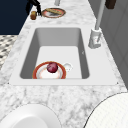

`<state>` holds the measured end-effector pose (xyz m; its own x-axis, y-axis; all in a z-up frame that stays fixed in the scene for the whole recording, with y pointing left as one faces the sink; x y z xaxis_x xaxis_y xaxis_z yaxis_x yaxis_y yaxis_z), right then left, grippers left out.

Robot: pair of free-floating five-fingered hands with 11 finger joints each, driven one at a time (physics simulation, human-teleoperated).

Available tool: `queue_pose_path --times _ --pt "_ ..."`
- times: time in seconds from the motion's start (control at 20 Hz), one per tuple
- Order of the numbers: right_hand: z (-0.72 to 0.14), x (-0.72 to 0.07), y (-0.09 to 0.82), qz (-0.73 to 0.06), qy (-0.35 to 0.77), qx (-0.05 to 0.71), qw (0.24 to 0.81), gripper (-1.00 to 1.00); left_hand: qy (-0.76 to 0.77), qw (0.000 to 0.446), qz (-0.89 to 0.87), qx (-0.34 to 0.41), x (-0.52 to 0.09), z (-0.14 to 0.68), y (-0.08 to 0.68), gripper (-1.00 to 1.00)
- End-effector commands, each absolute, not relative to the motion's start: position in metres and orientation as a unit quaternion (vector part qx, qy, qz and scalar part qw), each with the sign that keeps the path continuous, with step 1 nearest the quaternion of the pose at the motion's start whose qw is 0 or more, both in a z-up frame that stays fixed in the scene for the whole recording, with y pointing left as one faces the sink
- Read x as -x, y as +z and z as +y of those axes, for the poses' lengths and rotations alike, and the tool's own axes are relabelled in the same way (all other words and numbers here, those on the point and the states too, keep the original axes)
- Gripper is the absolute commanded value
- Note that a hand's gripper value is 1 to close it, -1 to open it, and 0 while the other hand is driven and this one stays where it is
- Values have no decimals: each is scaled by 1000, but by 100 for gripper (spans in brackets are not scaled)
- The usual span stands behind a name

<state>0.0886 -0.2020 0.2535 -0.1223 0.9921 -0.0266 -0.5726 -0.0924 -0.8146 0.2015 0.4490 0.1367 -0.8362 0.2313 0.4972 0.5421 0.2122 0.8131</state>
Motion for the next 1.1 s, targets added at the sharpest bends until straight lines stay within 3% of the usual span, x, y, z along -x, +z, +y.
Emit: queue_pose_path --times 0.0,0.4,1.05 --pt "-202 -89 254 -336 670 313 584 0 -581 134 -762 251 -197 441 168 -100" --pt "-202 -89 254 -336 670 313 584 0 -585 142 -753 267 -203 416 219 -100" --pt "-202 -89 254 -336 670 313 584 0 -583 143 -751 275 -199 387 229 -100"
